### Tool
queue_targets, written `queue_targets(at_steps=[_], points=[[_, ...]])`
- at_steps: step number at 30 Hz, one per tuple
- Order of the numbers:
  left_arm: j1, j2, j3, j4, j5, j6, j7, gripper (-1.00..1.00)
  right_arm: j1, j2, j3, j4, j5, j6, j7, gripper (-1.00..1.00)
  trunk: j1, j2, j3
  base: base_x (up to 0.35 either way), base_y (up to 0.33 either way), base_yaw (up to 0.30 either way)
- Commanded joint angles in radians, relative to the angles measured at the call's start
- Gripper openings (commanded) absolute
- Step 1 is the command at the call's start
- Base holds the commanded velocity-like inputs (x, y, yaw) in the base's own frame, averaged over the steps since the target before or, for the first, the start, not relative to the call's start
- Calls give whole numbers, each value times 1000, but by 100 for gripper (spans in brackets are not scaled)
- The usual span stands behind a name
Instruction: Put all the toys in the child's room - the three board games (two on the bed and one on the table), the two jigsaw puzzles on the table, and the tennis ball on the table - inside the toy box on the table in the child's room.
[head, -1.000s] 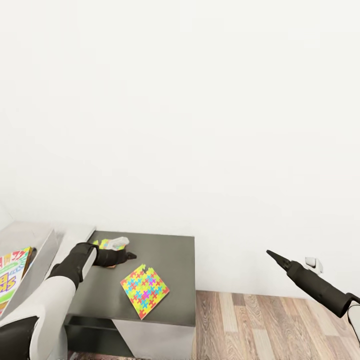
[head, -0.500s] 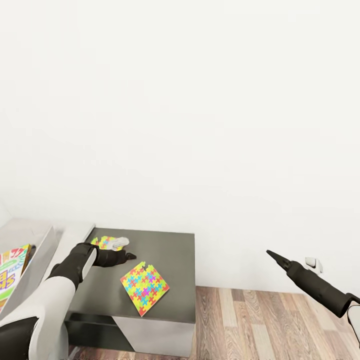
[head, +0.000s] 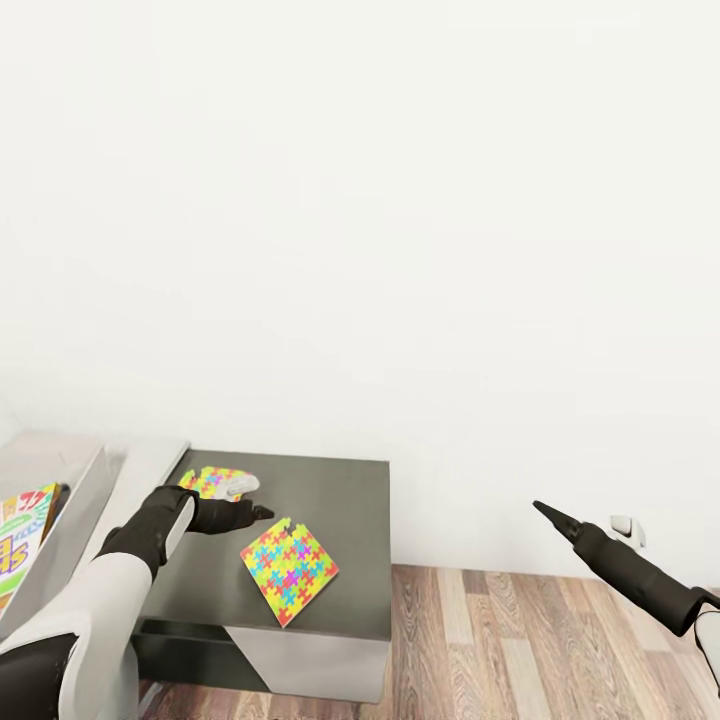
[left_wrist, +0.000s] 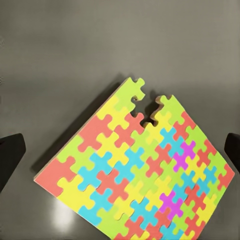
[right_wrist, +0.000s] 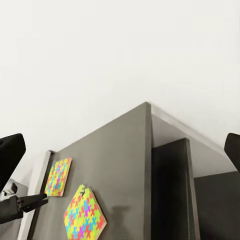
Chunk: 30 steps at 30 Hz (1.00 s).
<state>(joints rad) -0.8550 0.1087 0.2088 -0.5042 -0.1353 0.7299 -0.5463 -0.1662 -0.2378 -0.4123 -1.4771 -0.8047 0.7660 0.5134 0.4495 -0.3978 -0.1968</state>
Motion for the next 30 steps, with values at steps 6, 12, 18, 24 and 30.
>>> queue_targets(at_steps=[6,12,18,24,30], points=[[-1,2,7,-3,-10,5,-10,100,2,0,-3,-8,-8,13,10,100,1,-2,-12,0,0,0],[-1,5,8,-3,-11,4,-8,100,3,0,-3,-5,-10,12,11,100,1,-2,-21,0,0,0],[-1,6,8,-3,-12,-8,-8,100,4,0,-2,-5,-11,10,11,100,1,-2,-31,0,0,0],[-1,6,8,-4,-12,-21,-8,100,4,0,-2,-5,-10,10,11,100,1,-2,-41,0,0,0],[-1,5,8,-4,-11,-31,-7,100,4,0,-3,-4,-10,8,11,100,1,-2,-51,0,0,0]])
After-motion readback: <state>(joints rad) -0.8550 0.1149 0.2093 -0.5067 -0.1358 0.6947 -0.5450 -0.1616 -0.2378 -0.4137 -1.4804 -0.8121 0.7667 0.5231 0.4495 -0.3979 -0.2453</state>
